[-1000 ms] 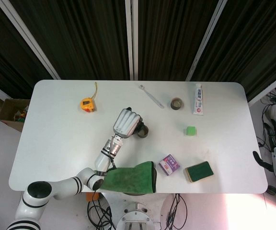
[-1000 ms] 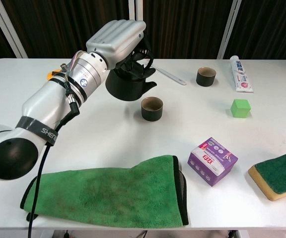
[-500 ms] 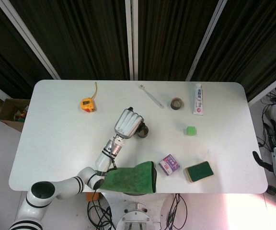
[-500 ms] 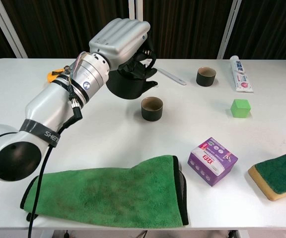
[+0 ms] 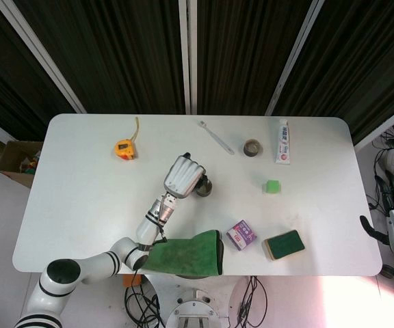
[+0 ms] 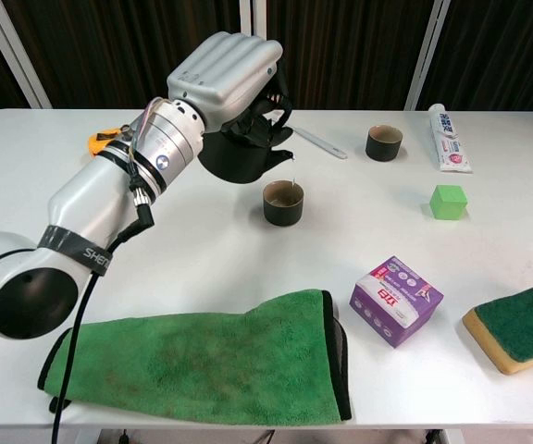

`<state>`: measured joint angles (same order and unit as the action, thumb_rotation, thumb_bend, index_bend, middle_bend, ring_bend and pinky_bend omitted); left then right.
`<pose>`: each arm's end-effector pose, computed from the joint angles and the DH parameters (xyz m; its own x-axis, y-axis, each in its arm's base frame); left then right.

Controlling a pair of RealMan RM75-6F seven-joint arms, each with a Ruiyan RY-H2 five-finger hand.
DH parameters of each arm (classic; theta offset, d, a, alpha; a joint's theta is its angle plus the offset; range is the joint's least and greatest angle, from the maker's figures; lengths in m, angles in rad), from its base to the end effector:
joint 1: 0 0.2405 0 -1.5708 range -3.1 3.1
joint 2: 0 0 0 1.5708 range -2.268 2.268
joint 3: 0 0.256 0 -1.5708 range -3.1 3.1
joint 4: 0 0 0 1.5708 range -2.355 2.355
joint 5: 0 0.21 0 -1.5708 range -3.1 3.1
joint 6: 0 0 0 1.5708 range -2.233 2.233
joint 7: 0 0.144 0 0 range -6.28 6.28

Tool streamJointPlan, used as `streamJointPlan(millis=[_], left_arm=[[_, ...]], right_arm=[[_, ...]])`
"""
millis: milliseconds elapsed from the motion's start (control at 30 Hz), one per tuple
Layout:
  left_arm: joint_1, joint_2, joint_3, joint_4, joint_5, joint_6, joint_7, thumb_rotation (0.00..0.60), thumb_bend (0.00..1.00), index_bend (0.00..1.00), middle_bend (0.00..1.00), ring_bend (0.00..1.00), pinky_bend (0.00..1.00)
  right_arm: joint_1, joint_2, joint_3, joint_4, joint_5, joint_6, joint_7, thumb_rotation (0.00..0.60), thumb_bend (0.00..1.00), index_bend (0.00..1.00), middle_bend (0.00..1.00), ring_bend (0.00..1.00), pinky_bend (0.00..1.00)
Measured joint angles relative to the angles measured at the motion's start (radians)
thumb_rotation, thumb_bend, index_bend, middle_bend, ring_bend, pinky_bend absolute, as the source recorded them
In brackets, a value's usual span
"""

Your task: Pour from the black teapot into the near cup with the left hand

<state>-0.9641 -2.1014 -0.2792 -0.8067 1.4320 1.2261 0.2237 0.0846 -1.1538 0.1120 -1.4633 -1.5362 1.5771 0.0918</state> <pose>-0.0377 0.3646 -0.0986 0.3545 -0.1709 0.9193 0.7348 -0.5571 -0.3870 -0.3208 -0.1940 0.1816 0.4049 0.1559 0.9010 -0.9087 -0.0415 0.4155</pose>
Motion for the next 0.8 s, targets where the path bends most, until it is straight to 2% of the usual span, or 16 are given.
streamJointPlan(millis=[800], left_arm=[[0.000,0.000,0.017,0.022,0.020,0.019,0.018,0.600,0.28,1.00,1.00,1.00,0.61]], right_arm=[[0.001,-0.001,-0.001,-0.001,-0.002,0.001,-0.003,0.600,0.22,0.00,0.00,0.00,0.00]])
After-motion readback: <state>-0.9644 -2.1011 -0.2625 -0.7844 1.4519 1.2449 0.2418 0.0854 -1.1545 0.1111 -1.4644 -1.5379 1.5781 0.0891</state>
